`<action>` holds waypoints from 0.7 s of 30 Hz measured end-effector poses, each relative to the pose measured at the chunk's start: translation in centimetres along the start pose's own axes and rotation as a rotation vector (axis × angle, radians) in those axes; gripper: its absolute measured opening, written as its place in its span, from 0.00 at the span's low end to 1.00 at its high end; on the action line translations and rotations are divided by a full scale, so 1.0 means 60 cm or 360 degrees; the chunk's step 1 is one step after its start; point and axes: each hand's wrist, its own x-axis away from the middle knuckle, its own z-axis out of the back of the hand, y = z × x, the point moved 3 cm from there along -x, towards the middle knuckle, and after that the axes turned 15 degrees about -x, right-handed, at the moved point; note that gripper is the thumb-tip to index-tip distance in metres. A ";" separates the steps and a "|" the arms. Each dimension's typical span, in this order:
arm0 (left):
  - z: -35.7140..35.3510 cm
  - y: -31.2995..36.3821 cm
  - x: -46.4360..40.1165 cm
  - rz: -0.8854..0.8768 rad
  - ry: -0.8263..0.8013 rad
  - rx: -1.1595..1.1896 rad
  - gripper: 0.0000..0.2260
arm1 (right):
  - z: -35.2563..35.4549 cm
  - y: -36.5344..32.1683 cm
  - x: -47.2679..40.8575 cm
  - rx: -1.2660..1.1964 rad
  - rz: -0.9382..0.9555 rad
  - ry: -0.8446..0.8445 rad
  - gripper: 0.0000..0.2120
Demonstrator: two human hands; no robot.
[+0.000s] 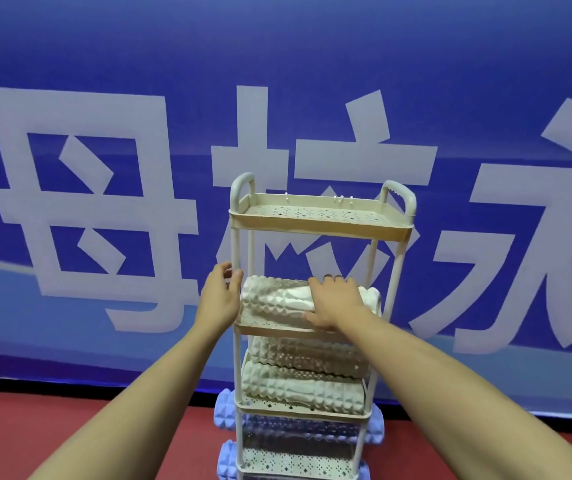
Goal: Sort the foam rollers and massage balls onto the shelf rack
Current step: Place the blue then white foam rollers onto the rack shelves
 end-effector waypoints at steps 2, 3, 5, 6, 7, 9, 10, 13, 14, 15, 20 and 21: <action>-0.003 0.000 -0.012 -0.0001 0.0043 -0.0086 0.17 | -0.013 0.003 -0.016 -0.0023 0.0019 -0.0047 0.35; -0.005 -0.001 -0.018 -0.0005 0.0066 -0.0141 0.15 | -0.022 0.007 -0.024 -0.0056 0.0009 -0.0080 0.36; -0.006 -0.002 -0.028 -0.0031 0.0128 -0.0262 0.10 | -0.043 0.018 -0.036 -0.0101 -0.0023 -0.0122 0.37; -0.007 -0.002 -0.031 -0.0062 0.0160 -0.0324 0.08 | -0.055 0.025 -0.044 -0.0129 -0.0048 -0.0127 0.35; -0.009 -0.003 -0.034 -0.0096 0.0190 -0.0378 0.07 | -0.064 0.030 -0.050 -0.0171 -0.0076 -0.0123 0.34; -0.013 -0.005 -0.037 -0.0139 0.0243 -0.0438 0.07 | -0.076 0.039 -0.066 -0.0229 -0.0112 -0.0098 0.31; -0.015 -0.005 -0.037 -0.0141 0.0266 -0.0454 0.08 | -0.079 0.042 -0.073 -0.0241 -0.0124 -0.0085 0.30; -0.020 -0.006 -0.036 -0.0119 0.0302 -0.0499 0.08 | -0.082 0.056 -0.093 -0.0306 -0.0190 -0.0127 0.34; -0.020 -0.006 -0.034 -0.0121 0.0307 -0.0506 0.08 | -0.084 0.063 -0.098 -0.0362 -0.0223 -0.0142 0.35; -0.020 -0.006 -0.035 -0.0123 0.0309 -0.0513 0.08 | -0.088 0.071 -0.103 -0.0433 -0.0255 -0.0159 0.35; -0.019 -0.003 -0.034 -0.0108 0.0285 -0.0480 0.08 | -0.107 0.087 -0.113 -0.0642 -0.0273 -0.0162 0.38; -0.020 -0.001 -0.033 -0.0105 0.0282 -0.0480 0.07 | -0.106 0.087 -0.113 -0.0653 -0.0263 -0.0169 0.39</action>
